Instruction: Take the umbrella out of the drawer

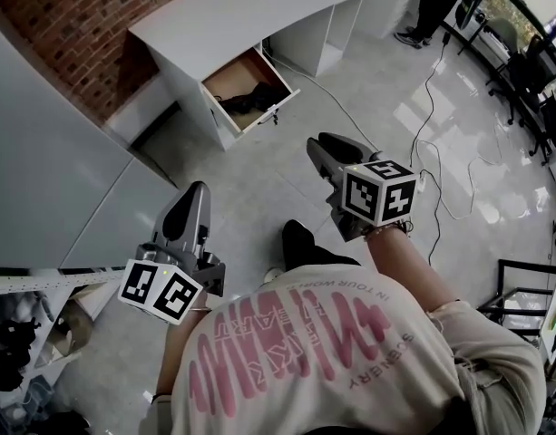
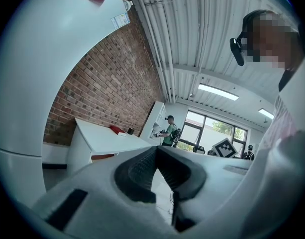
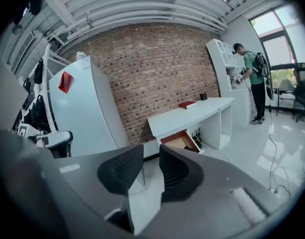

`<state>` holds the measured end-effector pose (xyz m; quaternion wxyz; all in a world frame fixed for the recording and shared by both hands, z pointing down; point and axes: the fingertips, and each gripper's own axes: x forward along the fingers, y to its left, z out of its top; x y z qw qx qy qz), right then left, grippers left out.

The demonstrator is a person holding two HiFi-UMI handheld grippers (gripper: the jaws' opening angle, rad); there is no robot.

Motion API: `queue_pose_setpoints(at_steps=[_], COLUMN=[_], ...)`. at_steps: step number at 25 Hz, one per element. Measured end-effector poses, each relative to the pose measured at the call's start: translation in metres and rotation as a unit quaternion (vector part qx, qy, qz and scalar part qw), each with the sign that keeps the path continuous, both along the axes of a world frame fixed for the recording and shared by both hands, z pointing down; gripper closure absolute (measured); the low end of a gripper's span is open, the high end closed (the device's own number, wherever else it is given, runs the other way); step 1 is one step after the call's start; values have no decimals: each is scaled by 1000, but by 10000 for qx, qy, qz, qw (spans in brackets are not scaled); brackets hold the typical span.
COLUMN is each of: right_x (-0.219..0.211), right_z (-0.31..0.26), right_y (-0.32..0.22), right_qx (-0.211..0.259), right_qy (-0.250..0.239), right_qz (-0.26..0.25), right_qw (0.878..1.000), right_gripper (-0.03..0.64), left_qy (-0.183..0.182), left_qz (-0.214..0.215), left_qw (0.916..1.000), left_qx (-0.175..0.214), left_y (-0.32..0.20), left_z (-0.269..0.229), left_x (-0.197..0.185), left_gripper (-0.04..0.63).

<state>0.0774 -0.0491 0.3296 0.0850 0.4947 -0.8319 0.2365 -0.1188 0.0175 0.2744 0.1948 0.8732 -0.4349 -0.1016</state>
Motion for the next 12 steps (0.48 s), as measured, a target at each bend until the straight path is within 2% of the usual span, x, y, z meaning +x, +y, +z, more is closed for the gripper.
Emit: queue_pose_setpoints(at_steps=[2,4,6,12], right_x=[3,4,1,-14], right_z=[5,9,12,25], right_y=[-5,-15,-27,-80], right_qx=[-48,28,89,-122], right_qy=[-96,29,167,136], right_qz=[68,84,12,-297], right_qw=[9999,10000,9998,9994], right_gripper=[501,487,469,454], left_qy=[-35,-86,-104,-202], left_qz=[-40,-101,-216,-668], left_qw=[10000,9999,9997,9975], left_qx=[-24,-48,-83,-67], left_y=[-2,-5,-11,-45], left_z=[2,4,5,-3], left_x=[-1,-3,-9,-26], left_gripper=[588,589,589,589])
